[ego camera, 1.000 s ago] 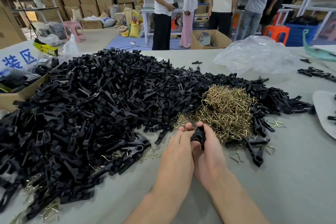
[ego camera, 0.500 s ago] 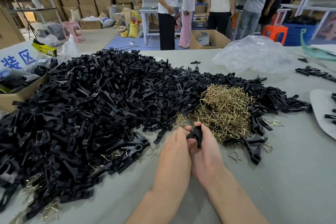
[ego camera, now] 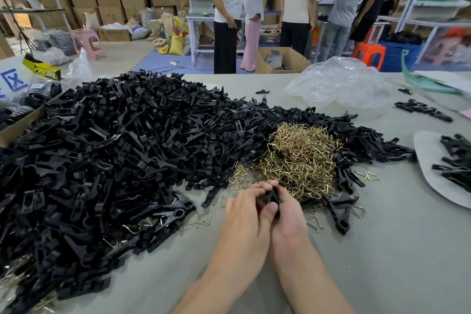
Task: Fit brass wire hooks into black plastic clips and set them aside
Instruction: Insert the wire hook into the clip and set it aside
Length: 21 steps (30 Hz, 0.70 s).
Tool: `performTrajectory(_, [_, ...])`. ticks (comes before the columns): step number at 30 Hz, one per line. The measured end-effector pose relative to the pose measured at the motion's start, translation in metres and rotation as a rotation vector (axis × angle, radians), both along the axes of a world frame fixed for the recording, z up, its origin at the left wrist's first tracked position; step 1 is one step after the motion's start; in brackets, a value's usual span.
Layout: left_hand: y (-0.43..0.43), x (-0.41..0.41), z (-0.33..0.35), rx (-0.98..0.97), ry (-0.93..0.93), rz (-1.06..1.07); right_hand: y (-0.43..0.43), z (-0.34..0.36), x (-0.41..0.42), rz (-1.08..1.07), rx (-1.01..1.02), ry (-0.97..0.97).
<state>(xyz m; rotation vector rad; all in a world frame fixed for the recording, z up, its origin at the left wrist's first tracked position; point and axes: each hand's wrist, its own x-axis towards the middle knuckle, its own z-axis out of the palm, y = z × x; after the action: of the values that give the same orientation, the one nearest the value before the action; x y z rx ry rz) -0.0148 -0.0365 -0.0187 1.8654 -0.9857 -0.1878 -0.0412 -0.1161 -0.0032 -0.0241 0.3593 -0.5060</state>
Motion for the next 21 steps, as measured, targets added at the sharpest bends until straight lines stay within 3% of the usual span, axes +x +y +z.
performTrajectory(8, [0.005, 0.009, 0.008, -0.058, 0.264, -0.022, 0.003, -0.003, -0.001, 0.007, 0.035, -0.035])
performTrajectory(21, [0.001, 0.006, 0.000, 0.023, 0.138, 0.011, 0.012, 0.005, 0.000, -0.034, -0.107, 0.126])
